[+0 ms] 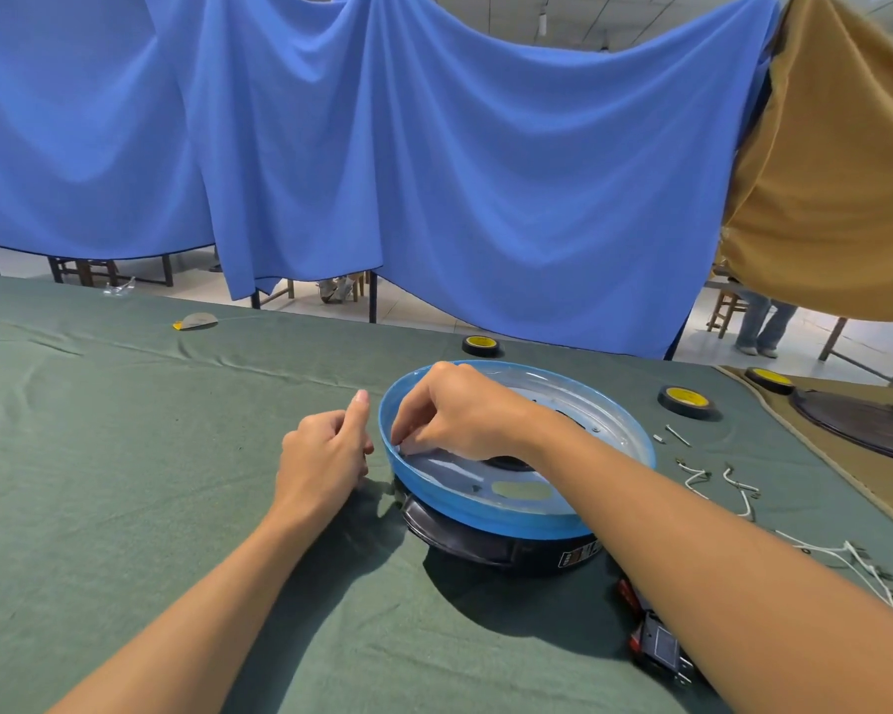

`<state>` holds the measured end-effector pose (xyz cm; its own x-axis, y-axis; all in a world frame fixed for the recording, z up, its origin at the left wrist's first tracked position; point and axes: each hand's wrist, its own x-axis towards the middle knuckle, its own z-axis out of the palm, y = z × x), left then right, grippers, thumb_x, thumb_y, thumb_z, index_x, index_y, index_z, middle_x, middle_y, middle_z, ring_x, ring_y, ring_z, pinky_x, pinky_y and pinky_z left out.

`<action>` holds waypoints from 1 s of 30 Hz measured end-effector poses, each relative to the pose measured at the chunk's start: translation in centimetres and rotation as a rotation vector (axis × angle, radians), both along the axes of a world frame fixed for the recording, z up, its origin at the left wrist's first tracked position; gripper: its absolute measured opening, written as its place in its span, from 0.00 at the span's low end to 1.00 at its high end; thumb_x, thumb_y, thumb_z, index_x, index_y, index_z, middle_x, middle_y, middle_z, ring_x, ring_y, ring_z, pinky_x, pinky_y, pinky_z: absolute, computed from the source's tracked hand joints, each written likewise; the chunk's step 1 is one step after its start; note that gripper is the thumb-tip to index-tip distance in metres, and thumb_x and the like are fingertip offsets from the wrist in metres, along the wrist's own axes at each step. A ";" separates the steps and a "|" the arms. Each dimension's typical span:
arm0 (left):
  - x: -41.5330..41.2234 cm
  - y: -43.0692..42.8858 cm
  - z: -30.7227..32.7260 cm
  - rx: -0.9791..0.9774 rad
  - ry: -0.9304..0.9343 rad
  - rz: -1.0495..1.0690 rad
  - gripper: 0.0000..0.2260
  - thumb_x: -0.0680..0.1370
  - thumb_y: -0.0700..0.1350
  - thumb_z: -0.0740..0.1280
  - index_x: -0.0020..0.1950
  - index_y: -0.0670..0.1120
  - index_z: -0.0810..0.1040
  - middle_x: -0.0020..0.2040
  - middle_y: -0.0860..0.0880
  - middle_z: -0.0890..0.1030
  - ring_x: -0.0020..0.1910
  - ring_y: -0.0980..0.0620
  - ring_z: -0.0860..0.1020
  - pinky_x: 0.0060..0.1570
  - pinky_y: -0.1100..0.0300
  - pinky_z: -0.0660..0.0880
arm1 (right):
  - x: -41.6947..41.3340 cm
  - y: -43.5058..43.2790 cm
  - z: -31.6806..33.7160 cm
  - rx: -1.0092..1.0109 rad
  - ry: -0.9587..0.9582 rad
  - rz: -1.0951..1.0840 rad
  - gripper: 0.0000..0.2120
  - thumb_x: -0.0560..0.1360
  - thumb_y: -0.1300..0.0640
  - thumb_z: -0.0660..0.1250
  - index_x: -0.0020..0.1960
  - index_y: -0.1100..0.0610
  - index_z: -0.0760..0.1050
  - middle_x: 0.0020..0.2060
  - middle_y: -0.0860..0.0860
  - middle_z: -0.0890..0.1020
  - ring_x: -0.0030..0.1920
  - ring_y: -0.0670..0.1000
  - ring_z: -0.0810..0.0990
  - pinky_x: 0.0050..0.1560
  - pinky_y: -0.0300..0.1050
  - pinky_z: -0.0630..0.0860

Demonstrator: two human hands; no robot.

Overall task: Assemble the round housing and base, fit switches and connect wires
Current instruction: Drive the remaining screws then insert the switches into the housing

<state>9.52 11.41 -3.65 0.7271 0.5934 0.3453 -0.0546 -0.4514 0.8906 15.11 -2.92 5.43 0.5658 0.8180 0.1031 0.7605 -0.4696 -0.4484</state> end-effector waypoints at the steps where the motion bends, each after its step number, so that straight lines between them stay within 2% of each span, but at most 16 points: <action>1: 0.0 0.1 0.0 0.025 0.008 -0.016 0.27 0.82 0.58 0.58 0.29 0.42 0.75 0.21 0.48 0.76 0.22 0.54 0.74 0.35 0.56 0.71 | 0.0 0.0 0.1 -0.001 0.010 -0.001 0.05 0.71 0.62 0.74 0.44 0.53 0.85 0.34 0.42 0.82 0.39 0.44 0.81 0.46 0.41 0.79; 3: 0.0 0.1 -0.2 0.072 0.021 -0.044 0.28 0.82 0.58 0.58 0.29 0.42 0.75 0.21 0.47 0.76 0.24 0.53 0.75 0.37 0.56 0.71 | 0.1 -0.1 0.3 -0.013 0.016 -0.002 0.06 0.71 0.63 0.73 0.44 0.52 0.86 0.34 0.42 0.83 0.40 0.45 0.81 0.47 0.42 0.80; 8: 0.0 0.2 -0.1 0.094 0.064 -0.069 0.30 0.83 0.60 0.55 0.27 0.44 0.75 0.22 0.49 0.77 0.32 0.45 0.80 0.49 0.47 0.77 | 0.2 -0.2 0.4 -0.014 0.051 -0.006 0.07 0.71 0.64 0.72 0.44 0.53 0.86 0.35 0.44 0.84 0.40 0.46 0.82 0.48 0.44 0.81; 13: 0.1 0.1 -0.2 0.108 0.063 -0.075 0.30 0.83 0.60 0.55 0.28 0.44 0.76 0.22 0.50 0.77 0.33 0.45 0.80 0.52 0.45 0.77 | 0.1 -0.2 0.2 -0.005 0.034 -0.035 0.02 0.72 0.59 0.74 0.42 0.55 0.85 0.34 0.46 0.84 0.37 0.45 0.81 0.41 0.40 0.79; 16: 0.1 0.1 -0.2 0.105 0.071 -0.073 0.30 0.83 0.60 0.55 0.28 0.44 0.77 0.21 0.51 0.76 0.33 0.45 0.80 0.53 0.44 0.77 | 0.0 0.3 0.0 -0.057 -0.058 -0.057 0.08 0.72 0.52 0.73 0.36 0.52 0.82 0.33 0.46 0.83 0.38 0.46 0.79 0.37 0.41 0.75; 18: 0.1 0.1 -0.2 0.105 0.070 -0.076 0.29 0.83 0.59 0.55 0.28 0.45 0.76 0.21 0.51 0.76 0.33 0.45 0.80 0.52 0.44 0.77 | -0.1 0.5 0.0 -0.090 -0.102 -0.039 0.09 0.74 0.51 0.71 0.35 0.51 0.80 0.33 0.45 0.81 0.37 0.45 0.77 0.36 0.39 0.72; 23: 0.1 0.2 -0.3 0.123 0.071 -0.086 0.30 0.83 0.60 0.55 0.28 0.45 0.76 0.21 0.51 0.76 0.33 0.45 0.80 0.52 0.45 0.77 | -0.2 0.5 0.5 -0.041 -0.108 0.017 0.04 0.75 0.56 0.71 0.46 0.53 0.85 0.38 0.45 0.84 0.41 0.45 0.80 0.44 0.42 0.78; 26: 0.1 0.2 -0.3 0.127 0.074 -0.086 0.30 0.81 0.62 0.55 0.27 0.45 0.76 0.21 0.51 0.77 0.34 0.45 0.80 0.53 0.45 0.77 | -0.4 0.5 0.8 -0.067 -0.102 0.032 0.05 0.73 0.59 0.71 0.45 0.52 0.86 0.33 0.40 0.81 0.39 0.42 0.80 0.38 0.35 0.73; 30: 0.1 0.2 -0.4 0.131 0.074 -0.083 0.30 0.83 0.60 0.55 0.26 0.46 0.75 0.22 0.50 0.77 0.35 0.45 0.81 0.53 0.45 0.76 | -0.2 0.4 0.9 -0.139 -0.082 0.002 0.06 0.73 0.61 0.71 0.46 0.52 0.86 0.39 0.45 0.85 0.41 0.46 0.81 0.46 0.44 0.81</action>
